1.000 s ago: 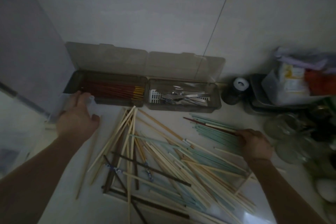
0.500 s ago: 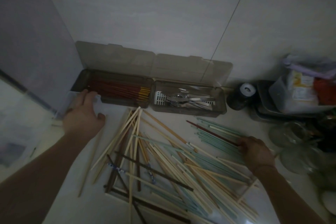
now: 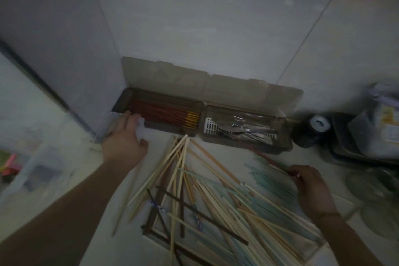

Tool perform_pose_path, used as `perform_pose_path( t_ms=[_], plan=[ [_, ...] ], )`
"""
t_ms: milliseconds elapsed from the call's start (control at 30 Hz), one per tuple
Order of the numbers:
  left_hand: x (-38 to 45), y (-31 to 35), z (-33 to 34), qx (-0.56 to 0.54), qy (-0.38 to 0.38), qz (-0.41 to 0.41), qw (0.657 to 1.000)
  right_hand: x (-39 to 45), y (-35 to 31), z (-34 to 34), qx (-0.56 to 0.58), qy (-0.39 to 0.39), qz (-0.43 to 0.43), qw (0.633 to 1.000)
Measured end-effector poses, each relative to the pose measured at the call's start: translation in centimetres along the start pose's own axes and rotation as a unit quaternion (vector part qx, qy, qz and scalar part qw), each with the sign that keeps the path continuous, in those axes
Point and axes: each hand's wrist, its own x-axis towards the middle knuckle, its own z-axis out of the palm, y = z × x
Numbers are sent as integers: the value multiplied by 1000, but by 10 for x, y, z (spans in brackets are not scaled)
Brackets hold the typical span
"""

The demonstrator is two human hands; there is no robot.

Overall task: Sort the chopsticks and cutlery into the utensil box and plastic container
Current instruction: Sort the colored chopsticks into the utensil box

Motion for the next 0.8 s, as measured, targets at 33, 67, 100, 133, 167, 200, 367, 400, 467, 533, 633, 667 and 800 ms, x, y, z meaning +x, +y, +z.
perform_pose_path(
  t_ms=[33, 67, 100, 133, 167, 200, 367, 400, 467, 533, 633, 667, 800],
  plan=[
    [0, -1, 0, 3, 0, 5, 1000, 11, -14, 3, 10, 6, -27, 1000],
    [0, -3, 0, 7, 2, 12, 1000, 23, -33, 7, 24, 15, -50, 998],
    [-1, -4, 0, 12, 2, 17, 1000, 36, -52, 11, 38, 27, -70, 996],
    [-1, -4, -1, 16, 1, 17, 1000, 50, -74, 15, 45, 38, -93, 994],
    [-1, -4, -1, 19, -1, 14, 1000, 64, -95, 21, 44, 47, -114, 991],
    [-1, -3, -1, 21, -3, 10, 1000, 79, -115, 29, 35, 45, -131, 990],
    [-1, 0, -2, 33, 5, -1, 999, 140, -193, 81, -44, -50, -192, 979],
    [-1, -1, -1, 33, 9, 1, 999, 147, -204, 90, -61, -75, -184, 978],
    [0, -2, -1, 32, 6, 4, 999, 159, -218, 109, -90, -116, -159, 976],
    [1, -4, 1, 31, -2, 3, 1000, 166, -227, 126, -103, -142, -154, 972],
    [2, -5, 3, 31, -5, 2, 999, 168, -229, 142, -117, -176, -167, 963],
    [2, -5, 3, 31, -5, 1, 1000, 168, -227, 144, -122, -184, -175, 960],
    [2, -5, 4, 23, -2, 0, 1000, 158, -214, 132, -45, -132, -255, 957]
  ],
)
